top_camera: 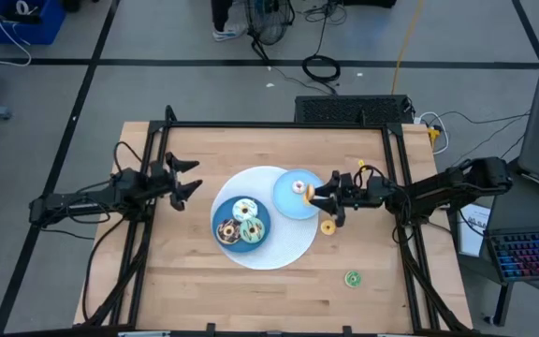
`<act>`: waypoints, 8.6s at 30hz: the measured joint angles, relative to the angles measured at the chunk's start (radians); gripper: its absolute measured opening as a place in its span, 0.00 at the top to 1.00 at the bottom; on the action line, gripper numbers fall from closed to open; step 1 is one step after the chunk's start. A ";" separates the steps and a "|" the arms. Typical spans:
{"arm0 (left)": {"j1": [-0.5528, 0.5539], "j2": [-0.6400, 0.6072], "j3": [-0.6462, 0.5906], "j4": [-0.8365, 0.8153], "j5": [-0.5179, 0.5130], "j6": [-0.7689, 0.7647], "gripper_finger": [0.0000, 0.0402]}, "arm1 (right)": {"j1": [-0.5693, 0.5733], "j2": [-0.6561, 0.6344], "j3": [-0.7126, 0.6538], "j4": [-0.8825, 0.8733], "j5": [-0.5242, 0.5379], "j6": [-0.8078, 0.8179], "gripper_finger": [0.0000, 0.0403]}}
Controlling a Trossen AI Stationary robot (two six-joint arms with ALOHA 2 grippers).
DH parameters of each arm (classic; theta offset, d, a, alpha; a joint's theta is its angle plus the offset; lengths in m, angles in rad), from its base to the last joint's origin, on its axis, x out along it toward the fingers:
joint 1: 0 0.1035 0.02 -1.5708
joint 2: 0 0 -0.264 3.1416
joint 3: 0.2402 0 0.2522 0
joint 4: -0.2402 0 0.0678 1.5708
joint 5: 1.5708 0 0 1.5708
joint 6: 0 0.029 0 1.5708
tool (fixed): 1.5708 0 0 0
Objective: Pick & Place donuts
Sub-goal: Put the small orange donut on the light blue plate, then put the small yellow donut on the light blue plate
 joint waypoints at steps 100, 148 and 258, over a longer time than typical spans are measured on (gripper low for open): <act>-0.189 1.658 1.091 0.135 0.551 0.271 0.76 | 0.086 0.098 0.188 -0.107 -0.444 -0.320 0.62; -0.180 1.860 1.090 -0.073 -0.428 0.883 0.76 | -0.003 -0.088 0.187 -0.436 -0.096 -0.324 0.61; -0.321 0.490 0.174 0.101 -0.129 0.167 0.32 | 0.234 0.161 0.504 -1.462 0.135 -0.105 0.57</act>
